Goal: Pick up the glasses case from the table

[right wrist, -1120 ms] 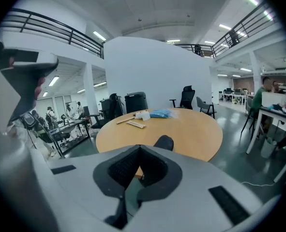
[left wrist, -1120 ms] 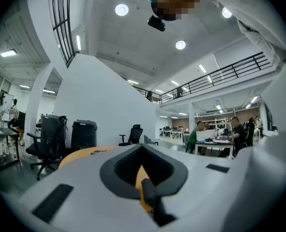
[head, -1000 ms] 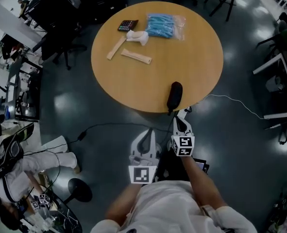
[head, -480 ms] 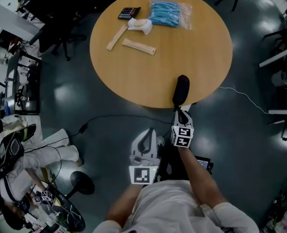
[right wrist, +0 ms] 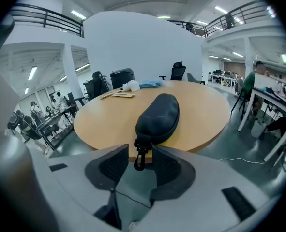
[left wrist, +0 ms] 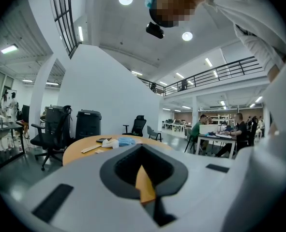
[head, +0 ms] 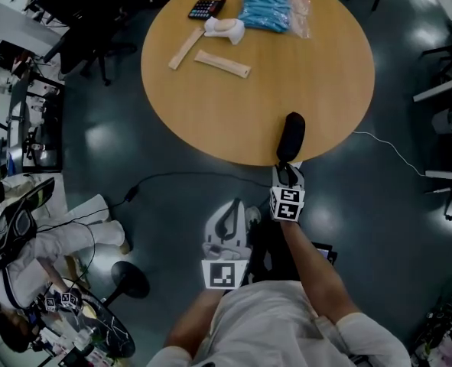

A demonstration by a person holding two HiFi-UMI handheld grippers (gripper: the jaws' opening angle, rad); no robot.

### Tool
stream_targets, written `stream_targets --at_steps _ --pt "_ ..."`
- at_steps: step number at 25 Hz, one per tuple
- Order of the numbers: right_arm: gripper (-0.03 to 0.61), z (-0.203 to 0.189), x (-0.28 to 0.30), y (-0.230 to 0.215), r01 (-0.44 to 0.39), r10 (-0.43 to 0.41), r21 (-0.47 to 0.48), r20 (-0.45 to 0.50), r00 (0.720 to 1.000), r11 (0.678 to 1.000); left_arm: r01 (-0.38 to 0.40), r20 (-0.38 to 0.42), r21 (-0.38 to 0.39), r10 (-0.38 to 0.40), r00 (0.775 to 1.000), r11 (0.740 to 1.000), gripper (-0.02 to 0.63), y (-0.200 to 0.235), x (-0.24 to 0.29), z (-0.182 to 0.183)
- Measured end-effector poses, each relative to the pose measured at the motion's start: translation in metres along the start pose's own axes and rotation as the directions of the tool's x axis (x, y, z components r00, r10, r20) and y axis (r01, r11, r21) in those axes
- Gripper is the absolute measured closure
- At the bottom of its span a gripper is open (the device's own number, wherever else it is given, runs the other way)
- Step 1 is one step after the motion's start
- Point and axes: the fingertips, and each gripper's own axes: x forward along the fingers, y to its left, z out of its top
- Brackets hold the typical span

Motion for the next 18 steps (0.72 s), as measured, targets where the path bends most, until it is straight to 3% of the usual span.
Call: stream_targets --at_steps 12,14,18 --pt "0.426 0.002 0.016 -0.005 0.034 -0.034 -0.022 -0.026 0.999 0.999 -0.027 -0.026 -0.024 0.026 0.999 0.999 0.607 0.008 -0.003 -0.010" --pt "0.468 0.004 0.015 -0.009 0.048 -0.048 -0.024 -0.019 0.999 0.999 -0.024 -0.037 -0.003 0.023 0.999 1.000 0.607 0.008 -0.003 -0.012" --pt "0.517 0.006 0.013 -0.012 0.050 -0.050 -0.014 -0.011 0.999 0.999 -0.039 -0.013 -0.034 0.039 0.999 0.999 0.607 0.011 -0.001 -0.010"
